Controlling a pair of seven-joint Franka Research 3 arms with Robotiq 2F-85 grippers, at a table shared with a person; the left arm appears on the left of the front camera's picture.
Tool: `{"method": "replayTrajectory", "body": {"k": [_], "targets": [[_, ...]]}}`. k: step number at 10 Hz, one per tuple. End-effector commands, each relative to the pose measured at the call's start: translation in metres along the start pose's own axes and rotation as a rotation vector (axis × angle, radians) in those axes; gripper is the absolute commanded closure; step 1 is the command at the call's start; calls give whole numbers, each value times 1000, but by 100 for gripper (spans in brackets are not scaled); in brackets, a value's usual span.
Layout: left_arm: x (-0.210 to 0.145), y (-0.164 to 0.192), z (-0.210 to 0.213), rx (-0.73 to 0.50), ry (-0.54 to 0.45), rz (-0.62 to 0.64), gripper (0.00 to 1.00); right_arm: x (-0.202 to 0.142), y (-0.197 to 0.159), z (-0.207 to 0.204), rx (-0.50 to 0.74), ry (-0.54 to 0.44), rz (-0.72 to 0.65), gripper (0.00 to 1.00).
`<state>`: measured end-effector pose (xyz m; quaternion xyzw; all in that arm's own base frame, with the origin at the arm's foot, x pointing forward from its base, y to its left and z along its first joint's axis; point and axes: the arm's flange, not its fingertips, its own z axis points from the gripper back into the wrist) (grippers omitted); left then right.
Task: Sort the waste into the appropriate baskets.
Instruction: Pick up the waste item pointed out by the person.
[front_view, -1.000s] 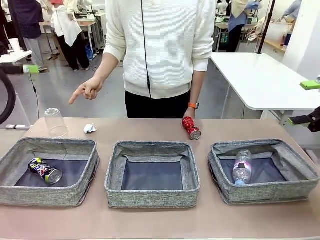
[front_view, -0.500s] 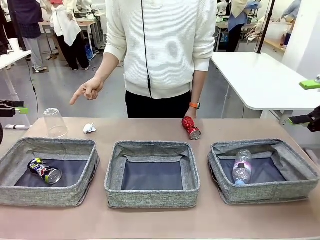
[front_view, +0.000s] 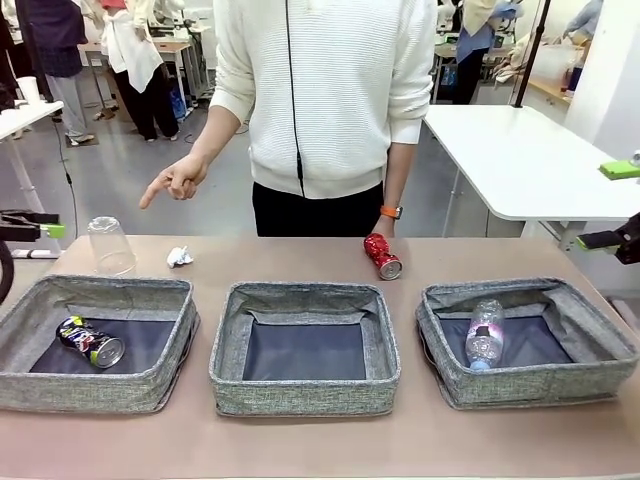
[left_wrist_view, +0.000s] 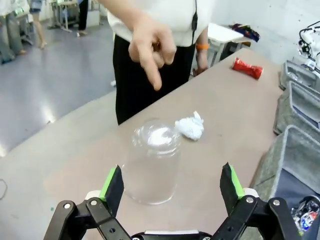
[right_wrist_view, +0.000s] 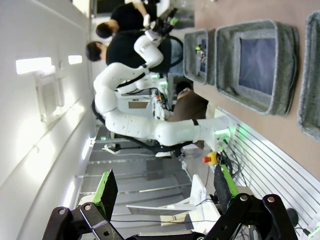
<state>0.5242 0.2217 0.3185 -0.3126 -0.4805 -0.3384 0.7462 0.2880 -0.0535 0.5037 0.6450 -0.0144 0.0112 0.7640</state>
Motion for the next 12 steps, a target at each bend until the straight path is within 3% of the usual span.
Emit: {"method": "replayTrajectory", "body": {"k": [1, 8, 10, 12], "targets": [[6, 21, -4, -39, 40, 2, 0, 1, 4, 2, 15, 1, 18, 0], [16, 74, -61, -103, 226, -14, 0, 1, 4, 2, 15, 1, 18, 0], [2, 74, -83, -147, 260, -53, 0, 1, 4, 2, 15, 1, 18, 0], [-6, 73, -102, -193, 232, -90, 0, 1, 4, 2, 15, 1, 18, 0]]}}
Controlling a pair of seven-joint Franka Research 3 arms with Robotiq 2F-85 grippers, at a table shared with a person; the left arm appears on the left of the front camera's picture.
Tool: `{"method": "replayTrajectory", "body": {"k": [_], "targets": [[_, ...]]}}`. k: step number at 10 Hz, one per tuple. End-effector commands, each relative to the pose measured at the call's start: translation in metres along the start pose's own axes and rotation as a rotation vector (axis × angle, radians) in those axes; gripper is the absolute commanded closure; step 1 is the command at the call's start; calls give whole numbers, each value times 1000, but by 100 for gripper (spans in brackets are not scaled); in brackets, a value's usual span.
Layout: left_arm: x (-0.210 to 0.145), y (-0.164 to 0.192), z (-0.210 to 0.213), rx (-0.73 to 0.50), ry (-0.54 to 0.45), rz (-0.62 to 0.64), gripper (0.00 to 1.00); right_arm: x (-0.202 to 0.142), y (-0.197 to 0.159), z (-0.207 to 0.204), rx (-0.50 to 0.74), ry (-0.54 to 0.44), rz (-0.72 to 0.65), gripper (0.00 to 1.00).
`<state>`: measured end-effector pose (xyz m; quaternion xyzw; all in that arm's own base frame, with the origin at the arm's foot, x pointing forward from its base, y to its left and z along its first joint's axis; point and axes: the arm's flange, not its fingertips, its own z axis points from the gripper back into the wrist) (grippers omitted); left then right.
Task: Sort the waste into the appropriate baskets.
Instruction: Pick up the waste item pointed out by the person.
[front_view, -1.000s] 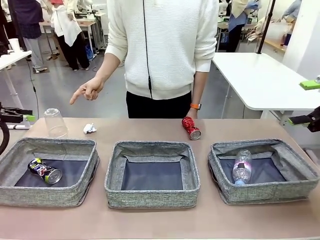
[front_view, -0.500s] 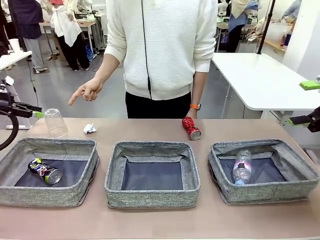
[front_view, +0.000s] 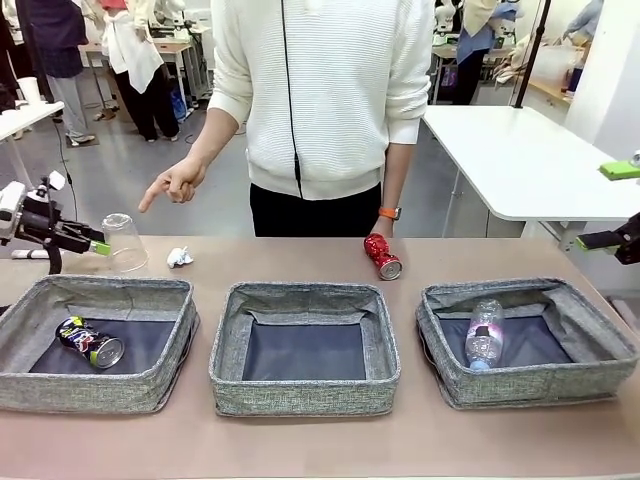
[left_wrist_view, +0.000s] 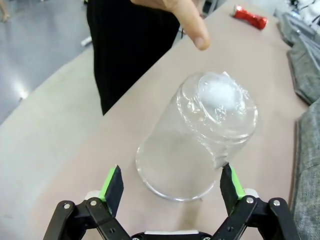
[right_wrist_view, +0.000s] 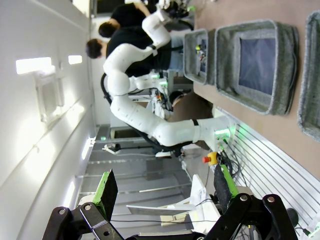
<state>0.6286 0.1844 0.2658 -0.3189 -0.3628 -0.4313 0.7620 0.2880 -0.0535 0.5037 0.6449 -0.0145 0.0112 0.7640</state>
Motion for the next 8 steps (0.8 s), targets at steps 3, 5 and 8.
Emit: {"method": "replayTrajectory", "body": {"k": [3, 5, 8], "targets": [[8, -4, -33, 26, -88, -205, 0, 1, 3, 2, 15, 1, 18, 0], [16, -9, -47, 39, -125, -240, 0, 1, 3, 2, 15, 1, 18, 0], [23, -11, -56, -15, -174, -232, 0, 1, 3, 2, 15, 1, 18, 0]]}}
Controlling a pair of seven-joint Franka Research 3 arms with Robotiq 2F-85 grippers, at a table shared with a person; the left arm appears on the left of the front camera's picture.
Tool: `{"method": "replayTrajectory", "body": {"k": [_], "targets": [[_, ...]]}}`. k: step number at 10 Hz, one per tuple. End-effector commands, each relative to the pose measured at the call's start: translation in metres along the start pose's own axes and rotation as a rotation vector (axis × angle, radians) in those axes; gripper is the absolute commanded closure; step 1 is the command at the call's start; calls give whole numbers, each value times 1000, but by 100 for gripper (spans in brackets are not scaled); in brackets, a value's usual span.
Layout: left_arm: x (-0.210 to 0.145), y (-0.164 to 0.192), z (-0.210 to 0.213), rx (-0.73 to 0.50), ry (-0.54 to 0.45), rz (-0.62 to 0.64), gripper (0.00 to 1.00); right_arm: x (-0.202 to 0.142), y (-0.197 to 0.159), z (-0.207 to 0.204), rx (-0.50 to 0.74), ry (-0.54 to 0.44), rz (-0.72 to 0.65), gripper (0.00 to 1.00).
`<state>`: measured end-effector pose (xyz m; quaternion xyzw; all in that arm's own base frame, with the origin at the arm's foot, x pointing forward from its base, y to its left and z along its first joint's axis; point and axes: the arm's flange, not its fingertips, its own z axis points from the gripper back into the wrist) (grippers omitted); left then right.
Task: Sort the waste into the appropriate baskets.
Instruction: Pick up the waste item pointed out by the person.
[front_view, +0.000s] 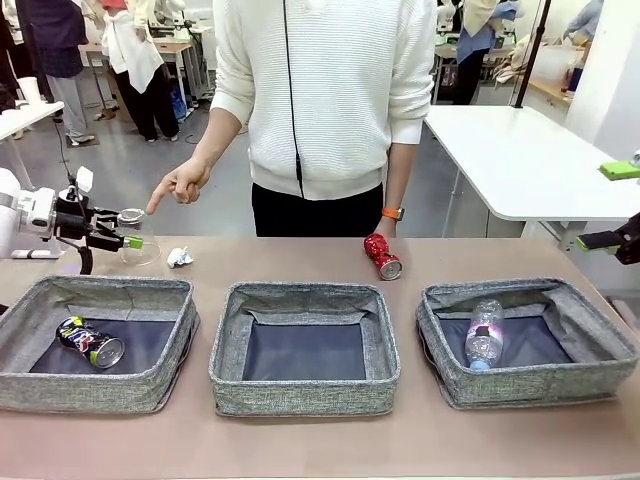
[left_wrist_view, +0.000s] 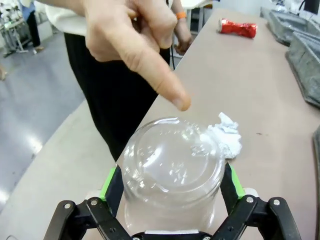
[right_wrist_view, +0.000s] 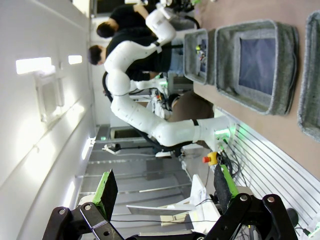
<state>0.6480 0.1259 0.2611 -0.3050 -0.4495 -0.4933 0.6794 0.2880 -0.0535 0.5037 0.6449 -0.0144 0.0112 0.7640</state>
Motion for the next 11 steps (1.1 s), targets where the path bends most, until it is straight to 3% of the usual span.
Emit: {"method": "replayTrajectory", "body": {"k": [1, 2, 3, 4, 6, 7, 9, 11], "targets": [[-4, -6, -1, -22, -31, 6, 0, 1, 3, 2, 15, 1, 18, 0], [-5, -6, -3, -53, -12, 38, 58, 1, 3, 2, 15, 1, 18, 0], [-5, -6, -3, -50, -19, 46, 59, 1, 3, 2, 15, 1, 18, 0], [-3, -6, -3, -49, -15, 44, 100, 1, 3, 2, 15, 1, 18, 0], [-2, -6, -2, -50, -13, 49, 100, 1, 3, 2, 15, 1, 18, 0], [-2, -6, -1, -42, -14, 49, 86, 1, 3, 2, 15, 1, 18, 0], [-1, -6, 0, -33, -10, 52, 100, 1, 3, 2, 15, 1, 18, 0], [0, -4, 2, -22, -1, 62, 100, 1, 3, 2, 15, 1, 18, 0]]}}
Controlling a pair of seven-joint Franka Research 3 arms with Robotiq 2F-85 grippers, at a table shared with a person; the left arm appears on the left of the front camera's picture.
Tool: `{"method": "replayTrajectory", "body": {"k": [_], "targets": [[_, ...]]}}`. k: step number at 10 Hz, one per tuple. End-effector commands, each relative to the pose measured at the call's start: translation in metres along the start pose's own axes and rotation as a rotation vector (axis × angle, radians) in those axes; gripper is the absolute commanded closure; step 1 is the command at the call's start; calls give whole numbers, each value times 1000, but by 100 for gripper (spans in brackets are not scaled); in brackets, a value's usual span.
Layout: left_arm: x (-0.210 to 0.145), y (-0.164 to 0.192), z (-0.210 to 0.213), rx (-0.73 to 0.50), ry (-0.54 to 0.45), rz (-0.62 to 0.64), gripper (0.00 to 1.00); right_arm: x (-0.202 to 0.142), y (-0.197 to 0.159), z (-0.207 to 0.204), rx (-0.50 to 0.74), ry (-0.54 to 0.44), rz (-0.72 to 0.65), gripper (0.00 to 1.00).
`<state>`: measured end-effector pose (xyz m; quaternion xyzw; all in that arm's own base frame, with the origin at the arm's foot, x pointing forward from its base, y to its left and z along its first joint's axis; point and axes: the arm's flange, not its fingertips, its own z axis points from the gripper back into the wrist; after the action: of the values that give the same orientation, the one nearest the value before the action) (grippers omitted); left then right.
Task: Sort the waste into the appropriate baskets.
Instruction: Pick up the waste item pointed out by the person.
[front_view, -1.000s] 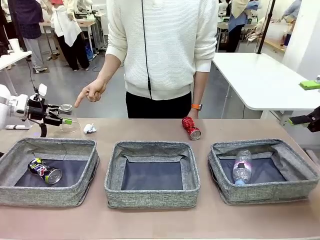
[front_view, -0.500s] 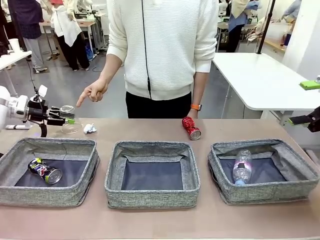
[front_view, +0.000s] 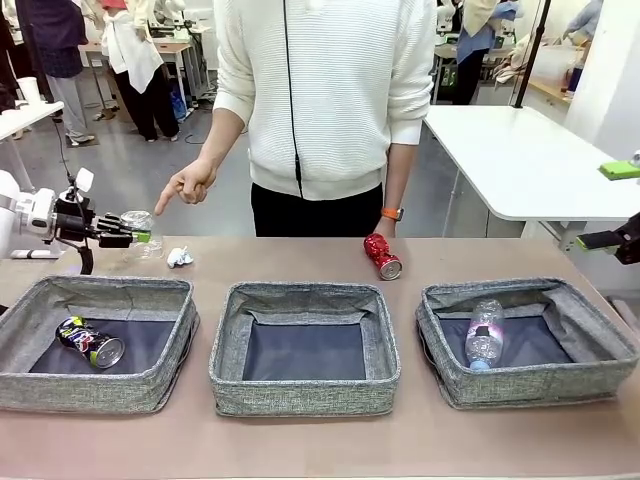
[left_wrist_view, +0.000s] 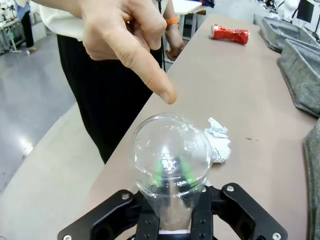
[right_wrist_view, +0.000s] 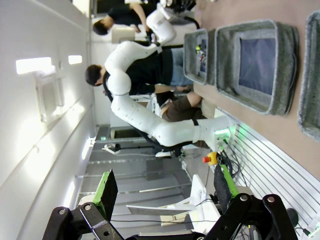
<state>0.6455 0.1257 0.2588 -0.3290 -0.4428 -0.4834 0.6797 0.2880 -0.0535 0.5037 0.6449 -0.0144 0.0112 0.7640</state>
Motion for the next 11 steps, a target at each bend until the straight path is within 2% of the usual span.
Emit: {"method": "replayTrajectory", "body": {"k": [1, 3, 4, 5, 6, 7, 8, 9, 10, 11], "targets": [[3, -1, 4, 13, 26, 31, 100, 1, 3, 2, 15, 1, 18, 0], [6, 7, 16, 67, 39, 87, 100, 1, 3, 2, 15, 1, 18, 0], [9, 10, 33, 71, 32, 158, 100, 1, 3, 2, 15, 1, 18, 0], [31, 8, 70, 103, 42, 288, 100, 1, 3, 2, 15, 1, 18, 0], [71, -2, 109, 143, 75, 336, 100, 1, 3, 2, 15, 1, 18, 0], [115, -18, 144, 226, 197, 539, 100, 1, 3, 2, 15, 1, 18, 0], [159, -37, 158, 255, 227, 624, 100, 1, 3, 2, 15, 1, 18, 0], [193, -52, 157, 383, 307, 746, 100, 1, 3, 2, 15, 1, 18, 0], [213, -62, 150, 325, 384, 878, 100, 1, 3, 2, 15, 1, 18, 0], [227, -67, 144, 298, 425, 956, 100, 1, 3, 2, 15, 1, 18, 0]]}}
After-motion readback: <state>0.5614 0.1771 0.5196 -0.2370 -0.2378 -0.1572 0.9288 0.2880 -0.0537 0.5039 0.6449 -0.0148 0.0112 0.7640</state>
